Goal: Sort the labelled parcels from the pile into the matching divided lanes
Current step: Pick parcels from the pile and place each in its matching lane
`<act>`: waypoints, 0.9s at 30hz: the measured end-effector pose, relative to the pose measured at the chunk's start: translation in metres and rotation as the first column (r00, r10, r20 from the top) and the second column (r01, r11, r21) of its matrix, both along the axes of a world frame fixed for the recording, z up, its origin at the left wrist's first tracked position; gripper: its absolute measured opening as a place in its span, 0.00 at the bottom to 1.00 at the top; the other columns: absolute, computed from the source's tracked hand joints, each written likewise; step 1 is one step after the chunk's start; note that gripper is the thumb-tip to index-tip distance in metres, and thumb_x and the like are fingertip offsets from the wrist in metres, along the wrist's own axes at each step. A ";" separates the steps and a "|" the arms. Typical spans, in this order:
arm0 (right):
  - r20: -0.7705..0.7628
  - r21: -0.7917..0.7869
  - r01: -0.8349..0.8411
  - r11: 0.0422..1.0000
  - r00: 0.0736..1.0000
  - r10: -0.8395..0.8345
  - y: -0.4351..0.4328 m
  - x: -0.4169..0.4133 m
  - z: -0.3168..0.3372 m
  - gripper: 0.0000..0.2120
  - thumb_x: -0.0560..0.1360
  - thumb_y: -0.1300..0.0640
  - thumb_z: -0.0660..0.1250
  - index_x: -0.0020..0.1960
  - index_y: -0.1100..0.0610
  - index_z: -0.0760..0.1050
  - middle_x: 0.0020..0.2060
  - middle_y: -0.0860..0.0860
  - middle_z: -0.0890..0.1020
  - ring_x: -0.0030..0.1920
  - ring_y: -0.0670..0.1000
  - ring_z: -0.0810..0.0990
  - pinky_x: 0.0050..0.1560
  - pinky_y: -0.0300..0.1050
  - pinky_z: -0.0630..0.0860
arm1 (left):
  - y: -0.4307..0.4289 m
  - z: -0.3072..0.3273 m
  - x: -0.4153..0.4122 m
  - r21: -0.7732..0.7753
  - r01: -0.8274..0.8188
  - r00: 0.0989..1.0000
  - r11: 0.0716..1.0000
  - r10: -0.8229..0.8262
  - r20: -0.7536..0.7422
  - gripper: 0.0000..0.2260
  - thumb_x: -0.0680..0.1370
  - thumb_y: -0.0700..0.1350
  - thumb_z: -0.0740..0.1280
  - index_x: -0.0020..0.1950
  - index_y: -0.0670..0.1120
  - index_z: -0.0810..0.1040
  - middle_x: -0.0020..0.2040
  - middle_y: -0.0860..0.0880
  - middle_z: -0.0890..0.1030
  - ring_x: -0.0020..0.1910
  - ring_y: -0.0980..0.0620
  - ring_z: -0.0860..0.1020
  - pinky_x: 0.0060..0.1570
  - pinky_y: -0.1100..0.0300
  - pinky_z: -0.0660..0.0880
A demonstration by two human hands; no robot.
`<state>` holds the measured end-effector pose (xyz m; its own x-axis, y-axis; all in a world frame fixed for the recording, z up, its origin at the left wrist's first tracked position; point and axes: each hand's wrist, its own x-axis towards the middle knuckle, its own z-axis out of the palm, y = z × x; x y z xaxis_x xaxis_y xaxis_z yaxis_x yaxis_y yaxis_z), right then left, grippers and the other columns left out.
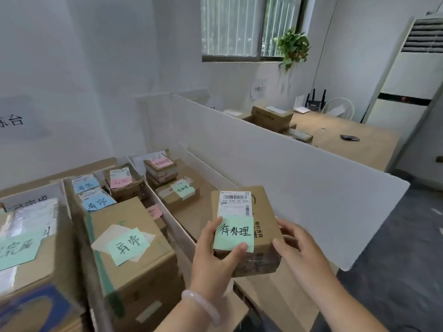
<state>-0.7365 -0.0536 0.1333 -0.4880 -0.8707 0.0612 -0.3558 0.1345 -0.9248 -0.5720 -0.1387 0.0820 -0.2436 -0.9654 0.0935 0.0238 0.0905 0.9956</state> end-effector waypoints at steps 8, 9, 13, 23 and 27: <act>-0.031 0.103 -0.204 0.974 0.978 0.208 -0.090 -0.057 -0.021 0.18 0.78 0.53 0.65 0.66 0.40 0.70 0.61 0.39 0.74 0.57 0.33 0.73 0.49 0.30 0.71 | -0.052 -0.022 -0.043 0.047 -0.216 0.976 0.975 0.214 0.049 0.33 0.59 0.65 0.77 0.61 0.72 0.71 0.68 0.54 0.72 0.65 0.51 0.75 0.59 0.47 0.78; -0.027 0.118 -0.223 0.968 0.973 0.228 -0.103 -0.061 -0.025 0.19 0.78 0.52 0.65 0.67 0.41 0.70 0.62 0.40 0.74 0.58 0.34 0.73 0.52 0.32 0.72 | -0.061 -0.025 -0.046 0.055 -0.239 0.970 0.970 0.236 0.052 0.32 0.59 0.65 0.77 0.61 0.72 0.71 0.68 0.54 0.72 0.65 0.51 0.75 0.59 0.48 0.78; -0.019 0.171 -0.289 0.942 0.955 0.297 -0.159 -0.070 -0.041 0.22 0.77 0.51 0.66 0.70 0.41 0.69 0.63 0.39 0.75 0.61 0.37 0.74 0.62 0.43 0.74 | -0.104 -0.053 -0.057 0.066 -0.319 0.946 0.945 0.313 0.088 0.33 0.59 0.67 0.77 0.62 0.73 0.69 0.68 0.56 0.73 0.66 0.53 0.74 0.61 0.48 0.77; 0.079 0.348 -0.422 0.837 0.903 0.422 -0.282 -0.076 -0.092 0.25 0.74 0.44 0.67 0.70 0.37 0.66 0.65 0.43 0.74 0.62 0.43 0.75 0.65 0.47 0.72 | -0.191 -0.088 -0.065 0.122 -0.464 0.874 0.877 0.431 0.225 0.28 0.68 0.53 0.78 0.61 0.70 0.68 0.72 0.57 0.68 0.72 0.56 0.65 0.71 0.49 0.66; 0.150 0.383 -0.459 0.801 0.887 0.437 -0.316 -0.079 -0.114 0.30 0.66 0.36 0.67 0.68 0.31 0.65 0.66 0.41 0.74 0.63 0.43 0.75 0.67 0.48 0.71 | -0.210 -0.098 -0.072 0.176 -0.540 0.833 0.823 0.491 0.255 0.29 0.69 0.51 0.78 0.62 0.69 0.68 0.74 0.56 0.66 0.73 0.56 0.64 0.72 0.49 0.64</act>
